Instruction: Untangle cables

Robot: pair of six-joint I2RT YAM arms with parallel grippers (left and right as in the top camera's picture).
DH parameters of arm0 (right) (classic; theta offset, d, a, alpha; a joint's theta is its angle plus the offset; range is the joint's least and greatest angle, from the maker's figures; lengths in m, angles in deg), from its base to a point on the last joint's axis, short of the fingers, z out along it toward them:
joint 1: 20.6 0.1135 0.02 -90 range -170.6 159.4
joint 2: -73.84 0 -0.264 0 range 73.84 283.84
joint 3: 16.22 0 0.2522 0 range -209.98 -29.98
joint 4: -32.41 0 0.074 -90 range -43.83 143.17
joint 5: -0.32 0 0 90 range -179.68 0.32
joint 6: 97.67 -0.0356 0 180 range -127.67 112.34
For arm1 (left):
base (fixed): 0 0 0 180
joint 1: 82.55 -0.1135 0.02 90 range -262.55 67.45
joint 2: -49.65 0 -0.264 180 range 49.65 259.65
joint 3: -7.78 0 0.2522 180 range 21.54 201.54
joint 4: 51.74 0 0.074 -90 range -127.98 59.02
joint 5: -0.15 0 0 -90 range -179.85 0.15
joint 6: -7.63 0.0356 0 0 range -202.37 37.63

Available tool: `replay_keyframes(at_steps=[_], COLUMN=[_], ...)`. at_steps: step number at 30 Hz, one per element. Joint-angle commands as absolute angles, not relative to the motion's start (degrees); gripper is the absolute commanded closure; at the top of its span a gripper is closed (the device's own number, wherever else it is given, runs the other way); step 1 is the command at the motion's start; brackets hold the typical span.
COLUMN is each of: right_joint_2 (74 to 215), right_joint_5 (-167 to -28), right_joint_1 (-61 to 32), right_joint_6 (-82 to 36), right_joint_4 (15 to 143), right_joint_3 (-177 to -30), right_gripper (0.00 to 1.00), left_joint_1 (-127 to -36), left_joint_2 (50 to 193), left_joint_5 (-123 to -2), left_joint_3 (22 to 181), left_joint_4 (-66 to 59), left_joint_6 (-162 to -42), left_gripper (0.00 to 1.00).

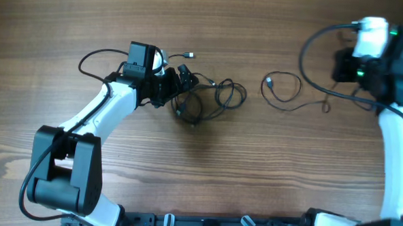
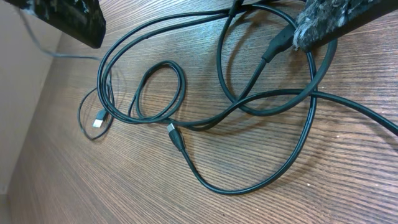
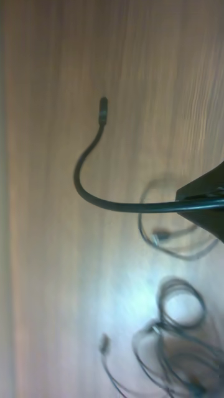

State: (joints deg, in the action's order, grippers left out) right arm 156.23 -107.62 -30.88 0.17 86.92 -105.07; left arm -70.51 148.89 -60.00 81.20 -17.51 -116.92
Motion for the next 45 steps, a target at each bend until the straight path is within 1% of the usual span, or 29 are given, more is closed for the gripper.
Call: replay_keyframes(at_steps=[1, 4, 5, 7, 9, 12, 13, 14, 21, 26, 27, 28, 30, 32, 33, 35, 36, 41, 42, 43, 45], right_joint_2=[163.8, 169.7, 171.5, 174.6, 177.2, 180.1, 180.9, 182.0, 187.7, 191.0, 191.6, 191.8, 192.5, 192.8, 192.8, 192.8, 192.8, 192.8, 192.8, 192.8, 192.8], right_joint_5=[-108.3, -105.0, -103.5, -102.6, -103.7, -104.3, -104.3, -104.3, -100.9, -99.3, -99.1, -99.1, -98.4, -97.1, -95.8, -93.6, -92.4, -89.3, -89.3, -89.4, -90.2], right_joint_1=[-27.5, -25.8, -25.5, -25.4, -25.2, -24.8, -24.6, -24.3, -23.0, -22.7, -22.7, -22.7, -22.6, -22.4, -22.1, -21.8, -21.6, -21.4, -21.4, -21.4, -21.4], right_joint_6=[1.2, 1.3, 1.3, 1.3, 1.2, 1.2, 1.2, 1.2, 0.6, -6.5, -7.9, -8.6, -10.4, -11.5, -12.4, -12.4, -12.4, -12.9, -13.6, -14.0, -13.8], right_joint_4=[87.6, 87.5, 87.5, 87.7, 88.2, 88.5, 88.5, 88.5, 88.4, 88.7, 88.8, 89.0, 89.6, 90.0, 90.2, 90.3, 90.4, 90.5, 90.4, 90.3, 90.0], right_joint_3=[-105.3, -105.3, -105.3, -105.3, -105.3, -105.3, -105.3, -105.3, -105.3, -105.3, -105.3, -105.3, -105.3, -105.3, -105.3, -105.3, -105.3, -105.3, -105.3, -105.3, -105.3], right_gripper=[0.96, 0.94, 0.91, 0.8, 0.66, 0.2, 0.07, 0.0, 0.0, 0.0, 0.02, 0.09, 0.43, 0.64, 0.77, 0.94, 0.95, 0.96, 0.86, 0.63, 0.25], left_joint_1=[-70.3, -70.3, -70.3, -70.3, -70.3, -70.3, -70.3, -70.3, -70.3, -70.3, -70.3, -70.3, -70.3, -70.3, -70.3, -70.3, -70.3, -70.3, -70.3, -70.3, -70.3], left_joint_2=[149.3, 149.3, 149.3, 149.3, 149.3, 149.3, 149.3, 149.3, 149.3, 149.3, 149.3, 149.3, 149.3, 149.3, 149.3, 149.3, 149.3, 149.3, 149.3, 149.3, 149.3], left_joint_5=[-60.2, -60.2, -60.2, -60.2, -60.2, -60.2, -60.2, -60.2, -60.2, -60.2, -60.2, -60.2, -60.2, -60.2, -60.2, -60.2, -60.2, -60.2, -60.2, -60.2, -60.2], left_joint_3=[81.5, 81.5, 81.5, 81.5, 81.5, 81.5, 81.5, 81.5, 81.5, 81.5, 81.5, 81.5, 81.5, 81.5, 81.5, 81.5, 81.5, 81.5, 81.5, 81.5, 81.5], left_joint_4=[-17.6, -17.6, -17.6, -17.6, -17.6, -17.6, -17.6, -17.6, -17.6, -17.6, -17.6, -17.6, -17.6, -17.6, -17.6, -17.6, -17.6, -17.6, -17.6, -17.6, -17.6], left_joint_6=[-115.8, -115.8, -115.8, -115.8, -115.8, -115.8, -115.8, -115.8, -115.8, -115.8, -115.8, -115.8, -115.8, -115.8, -115.8, -115.8, -115.8, -115.8, -115.8, -115.8, -115.8], left_gripper=[0.0, 0.0, 0.0, 0.0, 0.0, 0.0, 0.0, 0.0, 0.0, 0.0, 0.0, 0.0, 0.0, 0.0, 0.0, 0.0, 0.0, 0.0, 0.0, 0.0, 0.0])
